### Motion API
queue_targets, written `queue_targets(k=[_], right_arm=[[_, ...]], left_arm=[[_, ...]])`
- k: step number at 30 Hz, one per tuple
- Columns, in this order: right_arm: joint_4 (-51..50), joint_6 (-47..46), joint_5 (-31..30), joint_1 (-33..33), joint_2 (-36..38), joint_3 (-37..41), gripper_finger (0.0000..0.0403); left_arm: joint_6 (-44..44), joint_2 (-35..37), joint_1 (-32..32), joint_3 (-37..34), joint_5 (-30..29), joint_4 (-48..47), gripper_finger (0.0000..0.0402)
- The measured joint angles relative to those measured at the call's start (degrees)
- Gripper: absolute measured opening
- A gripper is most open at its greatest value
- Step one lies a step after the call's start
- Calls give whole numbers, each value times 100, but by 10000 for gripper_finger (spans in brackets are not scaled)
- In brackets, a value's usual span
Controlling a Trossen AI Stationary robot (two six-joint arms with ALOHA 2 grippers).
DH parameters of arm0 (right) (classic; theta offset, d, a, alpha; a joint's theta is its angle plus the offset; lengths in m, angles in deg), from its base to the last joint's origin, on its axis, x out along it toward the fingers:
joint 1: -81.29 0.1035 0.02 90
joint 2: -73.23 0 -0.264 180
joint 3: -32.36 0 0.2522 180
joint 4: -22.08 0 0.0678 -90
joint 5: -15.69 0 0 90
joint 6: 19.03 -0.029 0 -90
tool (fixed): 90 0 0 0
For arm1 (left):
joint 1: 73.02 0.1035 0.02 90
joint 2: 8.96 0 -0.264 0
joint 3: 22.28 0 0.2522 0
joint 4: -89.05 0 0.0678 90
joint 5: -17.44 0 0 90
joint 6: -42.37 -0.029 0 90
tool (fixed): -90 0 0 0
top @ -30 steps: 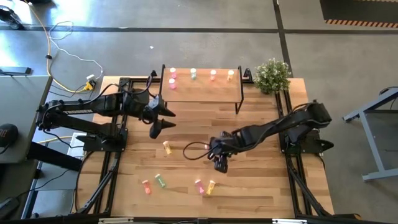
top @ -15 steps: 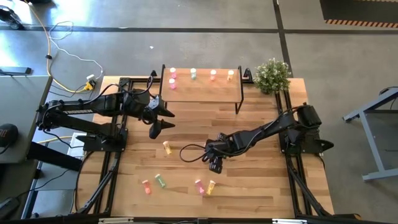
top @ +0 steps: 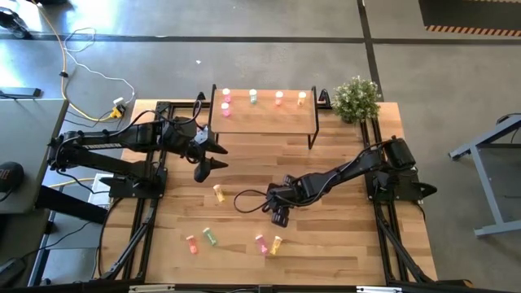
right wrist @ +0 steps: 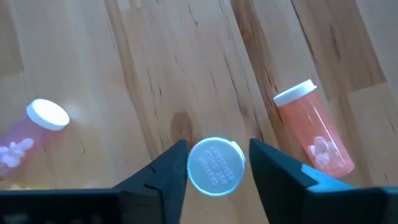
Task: Pick and place medicine bottles onto shelf by color
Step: Put the top blue pill bottle on the shelf aligned with the other blue pill bottle
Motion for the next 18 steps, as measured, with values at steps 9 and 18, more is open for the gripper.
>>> queue_targets(k=[9,18], right_arm=[[19,-70,114,0,0,0,101],[4,67,412,-228,0,-521,109]], left_arm=[[-2,0,4,0,-55,-160,229],[-197,72,172,0,-701,-161,229]])
